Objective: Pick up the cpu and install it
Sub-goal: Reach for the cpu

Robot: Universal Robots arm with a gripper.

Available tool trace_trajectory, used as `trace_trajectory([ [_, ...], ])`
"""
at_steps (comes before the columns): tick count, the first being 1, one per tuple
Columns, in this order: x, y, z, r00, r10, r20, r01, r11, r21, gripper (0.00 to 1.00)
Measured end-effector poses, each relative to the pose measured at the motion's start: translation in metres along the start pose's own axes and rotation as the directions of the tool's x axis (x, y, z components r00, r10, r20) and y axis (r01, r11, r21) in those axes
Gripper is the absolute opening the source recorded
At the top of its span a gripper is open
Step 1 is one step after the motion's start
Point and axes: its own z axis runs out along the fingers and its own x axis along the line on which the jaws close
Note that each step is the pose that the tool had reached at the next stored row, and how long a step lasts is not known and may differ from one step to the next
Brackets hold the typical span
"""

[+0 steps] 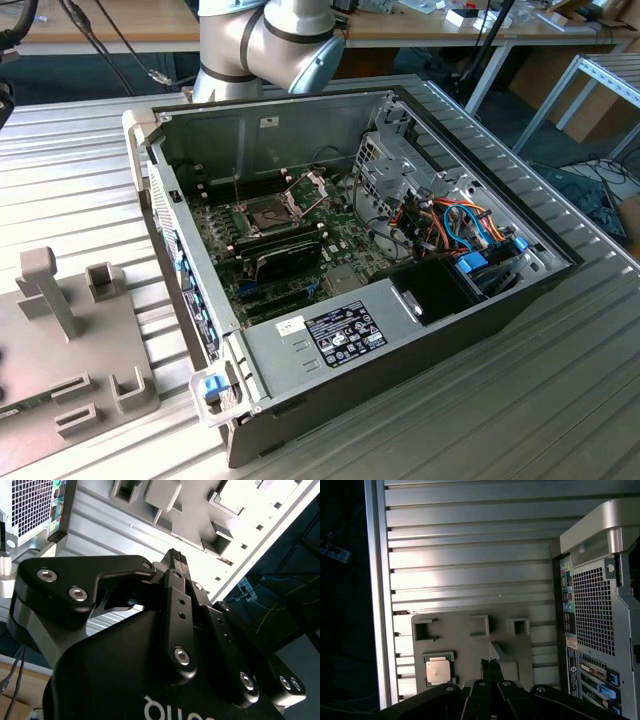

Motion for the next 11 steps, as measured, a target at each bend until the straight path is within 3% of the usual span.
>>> trace_trajectory([
  [5, 0.0070, -0.0005, -0.0002, 1.0000, 0.000, 0.0000, 0.000, 1.0000, 0.0000, 0.11],
  [11, 0.0076, -0.0006, -0.0002, 1.0000, 0.000, 0.0000, 0.000, 1.0000, 0.0000, 0.11],
])
